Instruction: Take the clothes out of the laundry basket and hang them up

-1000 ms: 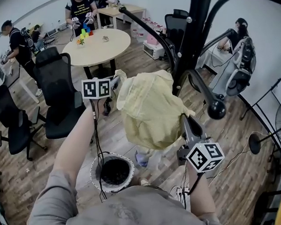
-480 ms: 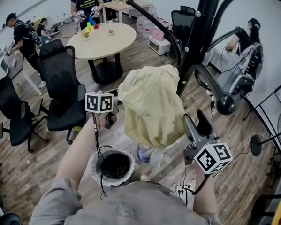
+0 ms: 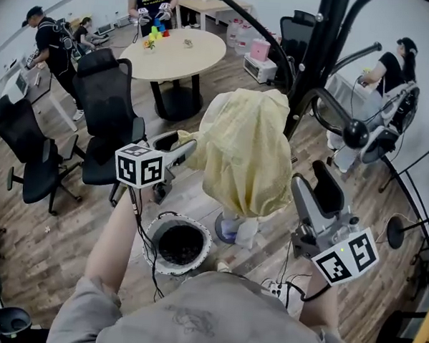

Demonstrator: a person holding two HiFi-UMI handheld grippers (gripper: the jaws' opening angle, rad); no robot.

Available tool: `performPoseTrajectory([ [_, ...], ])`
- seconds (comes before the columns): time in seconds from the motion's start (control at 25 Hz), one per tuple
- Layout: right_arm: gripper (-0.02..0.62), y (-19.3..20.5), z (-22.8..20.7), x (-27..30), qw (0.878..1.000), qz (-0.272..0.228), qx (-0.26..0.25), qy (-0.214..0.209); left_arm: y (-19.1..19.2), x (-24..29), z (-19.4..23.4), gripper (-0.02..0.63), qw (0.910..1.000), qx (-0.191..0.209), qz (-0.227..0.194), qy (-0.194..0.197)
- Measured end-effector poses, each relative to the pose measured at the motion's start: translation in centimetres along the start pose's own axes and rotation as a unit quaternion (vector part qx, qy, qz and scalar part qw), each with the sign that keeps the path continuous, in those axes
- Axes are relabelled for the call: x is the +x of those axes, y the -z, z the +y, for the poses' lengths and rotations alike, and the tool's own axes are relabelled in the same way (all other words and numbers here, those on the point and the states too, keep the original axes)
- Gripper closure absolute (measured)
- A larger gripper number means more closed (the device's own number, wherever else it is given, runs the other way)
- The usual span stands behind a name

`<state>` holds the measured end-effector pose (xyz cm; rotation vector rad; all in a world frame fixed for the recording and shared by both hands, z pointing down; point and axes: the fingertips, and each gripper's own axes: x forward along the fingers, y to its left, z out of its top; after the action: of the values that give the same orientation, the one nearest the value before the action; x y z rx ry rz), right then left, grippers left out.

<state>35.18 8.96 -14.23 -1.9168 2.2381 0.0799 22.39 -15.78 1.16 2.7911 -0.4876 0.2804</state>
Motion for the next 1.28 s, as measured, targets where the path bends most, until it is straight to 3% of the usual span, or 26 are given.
performPoseTrajectory([
  [0.2,0.382,-1.8,3.3,1.7,0.997,-0.017,-0.011,-0.073,-3.5,-5.5,-1.5,0.364,0.9971,0.048,-0.042,-0.042],
  [0.48,0.400,-2.8,8.2,5.4,0.987,-0.028,-0.015,-0.155,-7.3,-13.6,-1.5,0.365,0.9873,0.078,-0.094,-0.102],
  [0.8,0.410,-3.2,15.1,9.3,0.969,-0.030,-0.016,-0.245,-9.0,-24.0,-2.7,0.367,0.9678,0.114,-0.127,-0.185],
  [1.04,0.413,-1.8,18.9,11.8,0.957,-0.023,-0.001,-0.291,-7.8,-30.2,-3.8,0.388,0.9512,0.120,-0.136,-0.250],
  [1.28,0.432,2.4,23.2,13.3,0.941,0.008,0.002,-0.340,-4.1,-34.7,-4.0,0.402,0.9345,0.117,-0.118,-0.315],
])
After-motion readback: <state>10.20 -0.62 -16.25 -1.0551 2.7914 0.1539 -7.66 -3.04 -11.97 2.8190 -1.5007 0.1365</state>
